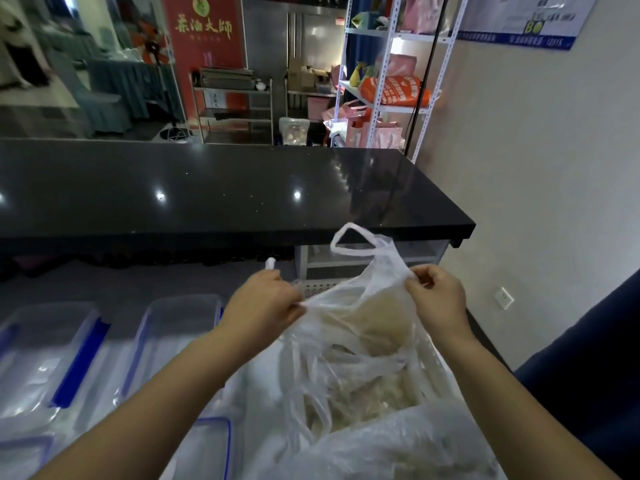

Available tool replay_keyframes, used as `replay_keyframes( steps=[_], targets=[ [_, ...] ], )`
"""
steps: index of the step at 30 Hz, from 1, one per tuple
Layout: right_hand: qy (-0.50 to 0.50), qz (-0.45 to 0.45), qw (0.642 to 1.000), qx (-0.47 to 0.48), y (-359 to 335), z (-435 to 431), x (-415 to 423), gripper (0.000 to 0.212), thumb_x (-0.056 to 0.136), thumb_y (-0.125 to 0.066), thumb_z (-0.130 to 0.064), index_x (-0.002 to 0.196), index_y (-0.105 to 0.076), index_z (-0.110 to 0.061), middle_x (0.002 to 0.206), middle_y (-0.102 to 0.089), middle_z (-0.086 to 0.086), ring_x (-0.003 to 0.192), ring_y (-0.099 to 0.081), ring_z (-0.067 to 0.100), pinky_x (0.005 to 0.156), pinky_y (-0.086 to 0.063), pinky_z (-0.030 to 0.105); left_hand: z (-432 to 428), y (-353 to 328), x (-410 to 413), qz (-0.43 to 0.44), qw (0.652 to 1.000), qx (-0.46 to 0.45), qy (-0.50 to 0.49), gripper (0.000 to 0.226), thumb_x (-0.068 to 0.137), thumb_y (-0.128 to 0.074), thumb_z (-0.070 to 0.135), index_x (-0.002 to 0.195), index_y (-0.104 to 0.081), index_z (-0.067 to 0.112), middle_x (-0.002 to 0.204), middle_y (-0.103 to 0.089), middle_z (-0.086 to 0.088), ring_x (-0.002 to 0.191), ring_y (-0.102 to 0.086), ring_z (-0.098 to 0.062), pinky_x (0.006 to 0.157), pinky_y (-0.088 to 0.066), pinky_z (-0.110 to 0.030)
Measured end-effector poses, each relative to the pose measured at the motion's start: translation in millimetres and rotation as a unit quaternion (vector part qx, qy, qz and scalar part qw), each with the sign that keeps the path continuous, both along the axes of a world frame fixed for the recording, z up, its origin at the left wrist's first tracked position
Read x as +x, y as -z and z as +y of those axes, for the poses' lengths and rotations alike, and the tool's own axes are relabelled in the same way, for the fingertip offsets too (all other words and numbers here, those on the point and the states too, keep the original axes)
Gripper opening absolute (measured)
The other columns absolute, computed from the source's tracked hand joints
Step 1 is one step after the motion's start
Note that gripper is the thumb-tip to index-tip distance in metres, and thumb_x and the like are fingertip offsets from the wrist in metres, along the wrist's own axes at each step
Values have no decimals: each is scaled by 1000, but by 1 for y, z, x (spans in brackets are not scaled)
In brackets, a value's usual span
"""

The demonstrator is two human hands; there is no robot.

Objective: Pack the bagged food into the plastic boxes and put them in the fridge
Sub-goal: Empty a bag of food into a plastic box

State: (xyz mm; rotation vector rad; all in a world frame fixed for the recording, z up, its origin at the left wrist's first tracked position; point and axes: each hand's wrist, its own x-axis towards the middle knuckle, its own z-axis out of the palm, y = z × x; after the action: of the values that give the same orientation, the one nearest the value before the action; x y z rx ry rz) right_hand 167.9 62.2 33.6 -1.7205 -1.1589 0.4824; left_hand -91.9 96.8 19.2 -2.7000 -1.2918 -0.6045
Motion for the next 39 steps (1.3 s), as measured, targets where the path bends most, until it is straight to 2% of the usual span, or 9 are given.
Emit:
replay_keyframes(
  steps=[9,14,18,21,24,28,32,35,39],
  targets=[
    [8,42,991,123,-58,25,-7,17,86,-64,-21,70,-60,-20,66,-60,1,60,-53,16,66,-52,38,16,-60,-10,-28,977,211,-21,26,87,-53,32,73,-68,16,65,-62,-1,59,-56,-21,56,-46,-34],
    [-29,24,995,97,-57,27,-25,25,83,-68,-24,61,-57,-20,58,-58,-1,57,-54,15,65,-53,40,5,-53,5,-10,963,254,85,9,77,-68,8,83,-62,12,72,-56,-6,56,-49,-20,49,-42,-32],
    [-102,3,994,46,-42,18,-43,17,83,-67,-25,68,-63,-18,63,-63,0,61,-60,16,64,-53,38,2,-45,21,64,959,198,195,68,73,-74,13,133,-42,16,130,-51,-12,71,-60,-17,57,-53,-26],
    [-169,9,985,37,-35,10,-52,14,86,-65,-24,72,-66,-22,63,-66,-5,62,-62,7,57,-50,24,4,-42,34,94,965,191,155,90,71,-78,27,143,-26,13,148,-33,-14,65,-58,-15,51,-50,-26],
    [-203,2,979,31,-30,3,-54,13,87,-65,-21,75,-68,-23,63,-66,-11,59,-61,0,52,-45,12,12,-41,44,105,976,167,90,87,64,-81,35,136,-39,8,114,-64,-11,52,-57,-15,39,-44,-26],
    [-127,15,989,77,-15,-9,-49,10,88,-62,-14,88,-63,-24,88,-62,-5,76,-61,6,61,-50,14,23,-35,45,121,969,204,69,21,69,-79,23,69,-59,16,56,-57,3,40,-52,-13,38,-22,-20],
    [-90,-19,994,58,21,-28,-49,11,93,-51,-34,91,-54,-24,93,-53,-5,84,-56,16,71,-54,30,27,-42,45,1,977,211,46,21,82,-54,28,64,-55,16,52,-53,2,38,-49,-16,39,-23,-19],
    [-108,-117,987,-29,45,-28,-50,46,83,-56,-54,118,-47,-25,115,-44,-7,109,-43,13,92,-43,33,27,-64,49,-53,971,233,29,23,83,-46,31,67,-54,16,56,-54,1,42,-50,-19,40,-24,-20],
    [-37,-147,988,30,43,-19,-53,46,79,-70,-41,115,-50,-21,117,-47,-2,110,-40,18,96,-42,41,22,-99,47,-111,960,255,40,23,88,-48,25,70,-55,12,57,-54,-1,42,-47,-19,43,-23,-22]
  ],
)
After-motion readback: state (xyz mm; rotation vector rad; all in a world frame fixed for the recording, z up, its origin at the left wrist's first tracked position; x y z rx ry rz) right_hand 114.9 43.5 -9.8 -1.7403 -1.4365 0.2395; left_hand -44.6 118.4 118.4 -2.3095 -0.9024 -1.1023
